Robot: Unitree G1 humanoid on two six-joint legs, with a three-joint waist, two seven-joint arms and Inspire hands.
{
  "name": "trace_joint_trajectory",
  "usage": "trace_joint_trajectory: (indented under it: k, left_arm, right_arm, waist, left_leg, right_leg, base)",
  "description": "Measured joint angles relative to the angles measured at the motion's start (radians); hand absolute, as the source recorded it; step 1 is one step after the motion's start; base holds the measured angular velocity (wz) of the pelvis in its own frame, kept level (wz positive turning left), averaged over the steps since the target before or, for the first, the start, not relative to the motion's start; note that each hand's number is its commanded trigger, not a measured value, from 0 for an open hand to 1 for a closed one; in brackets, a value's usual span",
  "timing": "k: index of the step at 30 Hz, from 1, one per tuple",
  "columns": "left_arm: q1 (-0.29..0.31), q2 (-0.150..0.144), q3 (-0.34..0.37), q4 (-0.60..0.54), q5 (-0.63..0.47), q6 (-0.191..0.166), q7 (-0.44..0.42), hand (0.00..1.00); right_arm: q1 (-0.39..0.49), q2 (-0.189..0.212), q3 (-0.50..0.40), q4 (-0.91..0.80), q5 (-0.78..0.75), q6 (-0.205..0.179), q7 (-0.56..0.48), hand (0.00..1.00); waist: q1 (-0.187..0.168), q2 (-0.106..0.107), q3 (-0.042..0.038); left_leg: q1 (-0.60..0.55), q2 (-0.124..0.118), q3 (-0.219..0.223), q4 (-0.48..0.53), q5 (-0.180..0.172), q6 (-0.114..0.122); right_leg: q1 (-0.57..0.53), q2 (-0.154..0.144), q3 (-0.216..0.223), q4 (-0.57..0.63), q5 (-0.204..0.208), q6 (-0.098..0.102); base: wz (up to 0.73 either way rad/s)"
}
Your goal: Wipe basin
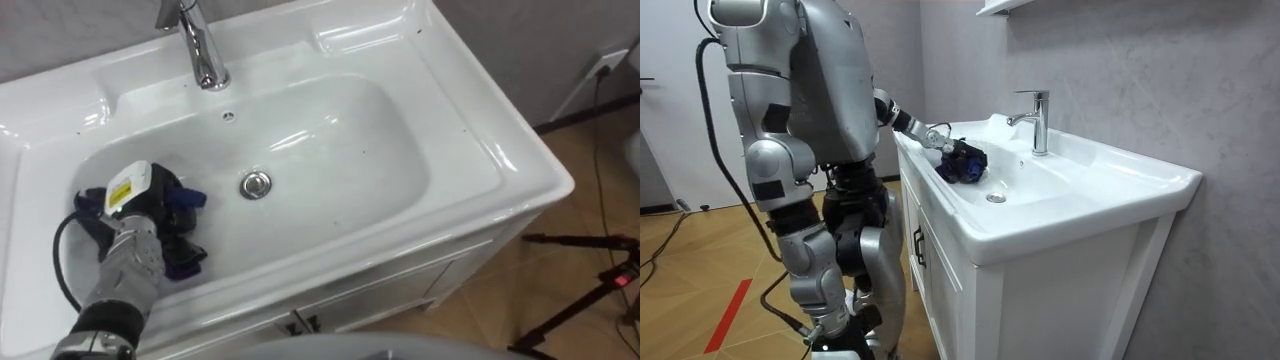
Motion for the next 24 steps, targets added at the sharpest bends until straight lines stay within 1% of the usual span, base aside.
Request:
trace_joint_trajectory:
  k: [1, 2, 3, 4, 6, 7, 8, 10, 13, 15, 16, 17, 18, 20, 22, 23, 24]
  left_arm:
    - [-0.002, -0.008, 0.001, 0.007, -0.01, 0.0, 0.004, 1.0]
    - [-0.007, -0.022, 0.0, 0.025, -0.038, 0.0, 0.014, 1.0]
    - [-0.013, -0.034, 0.002, 0.043, -0.064, -0.002, 0.027, 1.0]
    - [-0.017, -0.037, 0.004, 0.052, -0.07, -0.004, 0.032, 1.0]
    - [-0.04, -0.058, 0.008, 0.089, -0.107, -0.013, 0.041, 1.0]
    - [-0.048, -0.062, 0.007, 0.099, -0.115, -0.014, 0.041, 1.0]
    - [-0.065, -0.069, 0.007, 0.118, -0.147, -0.017, 0.041, 1.0]
    - [-0.079, -0.072, -0.011, 0.125, -0.214, -0.016, 0.041, 1.0]
    - [-0.097, -0.079, -0.027, 0.131, -0.266, -0.016, 0.04, 1.0]
    - [-0.115, -0.08, -0.066, 0.135, -0.31, -0.015, 0.04, 1.0]
    - [-0.12, -0.079, -0.076, 0.137, -0.327, -0.015, 0.04, 1.0]
    - [-0.133, -0.081, -0.087, 0.146, -0.358, -0.015, 0.04, 1.0]
    - [-0.141, -0.082, -0.093, 0.147, -0.394, -0.015, 0.038, 1.0]
    - [-0.161, -0.083, -0.106, 0.145, -0.434, -0.013, 0.032, 1.0]
    - [-0.174, -0.086, -0.133, 0.13, -0.472, 0.003, 0.019, 1.0]
    - [-0.182, -0.09, -0.152, 0.122, -0.507, 0.016, 0.013, 1.0]
    - [-0.195, -0.093, -0.173, 0.124, -0.546, 0.022, 0.001, 1.0]
  right_arm:
    - [0.0, 0.003, 0.001, 0.003, 0.003, 0.0, -0.002, 0.0]
    - [0.004, 0.009, 0.008, 0.007, 0.006, 0.001, -0.004, 0.0]
    - [0.006, 0.016, 0.022, 0.007, 0.015, 0.005, -0.004, 0.0]
    - [0.006, 0.022, 0.028, 0.007, 0.018, 0.012, -0.004, 0.0]
    - [0.005, 0.041, 0.039, 0.008, 0.064, 0.021, -0.004, 0.0]
    - [0.005, 0.042, 0.041, 0.008, 0.07, 0.023, -0.005, 0.0]
    - [0.004, 0.044, 0.048, 0.008, 0.093, 0.025, -0.004, 0.0]
    - [0.005, 0.05, 0.066, 0.008, 0.122, 0.039, 0.005, 0.0]
    - [0.005, 0.052, 0.077, 0.009, 0.12, 0.046, 0.023, 0.0]
    - [0.005, 0.055, 0.091, 0.009, 0.126, 0.047, 0.033, 0.0]
    - [0.005, 0.055, 0.098, 0.009, 0.129, 0.047, 0.038, 0.0]
    - [0.005, 0.056, 0.104, 0.01, 0.131, 0.047, 0.05, 0.0]
    - [0.004, 0.059, 0.111, 0.009, 0.129, 0.052, 0.055, 0.0]
    - [0.003, 0.063, 0.117, 0.008, 0.121, 0.059, 0.061, 0.0]
    - [0.003, 0.065, 0.116, 0.003, 0.121, 0.071, 0.067, 0.0]
    - [0.002, 0.065, 0.116, 0.002, 0.125, 0.079, 0.072, 0.0]
    - [-0.001, 0.066, 0.116, 0.002, 0.128, 0.084, 0.076, 0.0]
  waist:
    - [0.0, -0.002, -0.0004]
    - [-0.001, -0.006, -0.0029]
    - [-0.001, -0.012, -0.0031]
    - [-0.001, -0.016, -0.0035]
    - [0.0, -0.03, -0.0036]
    - [0.001, -0.032, -0.0038]
    - [0.002, -0.037, -0.0037]
    - [-0.001, -0.053, -0.0047]
    - [-0.003, -0.067, -0.0038]
    - [-0.007, -0.079, -0.0034]
    - [-0.008, -0.083, -0.0032]
    - [-0.012, -0.091, -0.0038]
    - [-0.02, -0.099, -0.0047]
    - [-0.03, -0.111, -0.0042]
    - [-0.05, -0.12, -0.0031]
    - [-0.066, -0.125, -0.0027]
    - [-0.077, -0.128, -0.0005]
  left_leg:
    - [0.004, -0.001, 0.004, 0.0, 0.0, 0.0]
    - [0.011, -0.003, 0.004, 0.0, 0.0, 0.0]
    - [0.021, -0.004, 0.005, -0.001, 0.0, 0.0]
    - [0.025, -0.004, 0.006, -0.001, 0.0, 0.0]
    - [0.035, -0.006, 0.016, 0.0, 0.0, 0.0]
    - [0.036, -0.006, 0.022, 0.0, 0.0, 0.0]
    - [0.037, -0.006, 0.032, 0.0, 0.0, 0.0]
    - [0.037, -0.006, 0.036, 0.0, 0.0, 0.0]
    - [0.037, -0.008, 0.036, 0.0, 0.0, 0.0]
    - [0.038, -0.01, 0.038, -0.001, 0.0, 0.0]
    - [0.038, -0.01, 0.043, -0.001, 0.0, 0.0]
    - [0.038, -0.011, 0.057, -0.001, 0.0, 0.0]
    - [0.038, -0.012, 0.058, -0.001, 0.0, 0.0]
    - [0.038, -0.014, 0.059, -0.001, 0.0, 0.0]
    - [0.036, -0.016, 0.059, -0.001, 0.0, 0.0]
    - [0.036, -0.018, 0.062, -0.002, 0.0, 0.0]
    - [0.033, -0.018, 0.063, -0.003, 0.0, 0.0]
  right_leg:
    - [-0.003, 0.0, 0.005, 0.003, -0.004, 0.001]
    - [-0.004, 0.0, 0.012, 0.017, -0.014, 0.001]
    - [-0.002, -0.001, 0.017, 0.031, -0.023, 0.001]
    - [-0.002, -0.001, 0.021, 0.038, -0.027, 0.001]
    - [-0.002, 0.001, 0.034, 0.053, -0.037, 0.002]
    - [-0.002, 0.001, 0.036, 0.054, -0.038, 0.003]
    - [-0.003, 0.001, 0.038, 0.054, -0.038, 0.003]
    - [-0.003, 0.002, 0.04, 0.054, -0.036, 0.003]
    - [-0.005, 0.0, 0.041, 0.054, -0.034, 0.006]
    - [-0.004, 0.0, 0.045, 0.049, -0.03, 0.01]
    - [-0.004, -0.001, 0.046, 0.048, -0.029, 0.011]
    - [-0.003, -0.003, 0.046, 0.048, -0.028, 0.012]
    - [-0.003, -0.005, 0.046, 0.048, -0.027, 0.014]
    - [-0.003, -0.007, 0.047, 0.046, -0.024, 0.017]
    - [0.0, -0.011, 0.04, 0.041, -0.02, 0.021]
    - [0.001, -0.014, 0.036, 0.036, -0.017, 0.025]
    - [0.001, -0.016, 0.038, 0.031, -0.012, 0.028]
  base:
    - [-0.14]
    - [-0.1]
    - [-0.08]
    - [-0.1]
    - [-0.07]
    - [-0.04]
    - [-0.05]
    - [-0.05]
    - [0.0]
    - [-0.02]
    - [0.0]
    - [0.0]
    - [0.0]
    - [0.0]
    - [0.09]
    - [0.09]
    - [0.04]
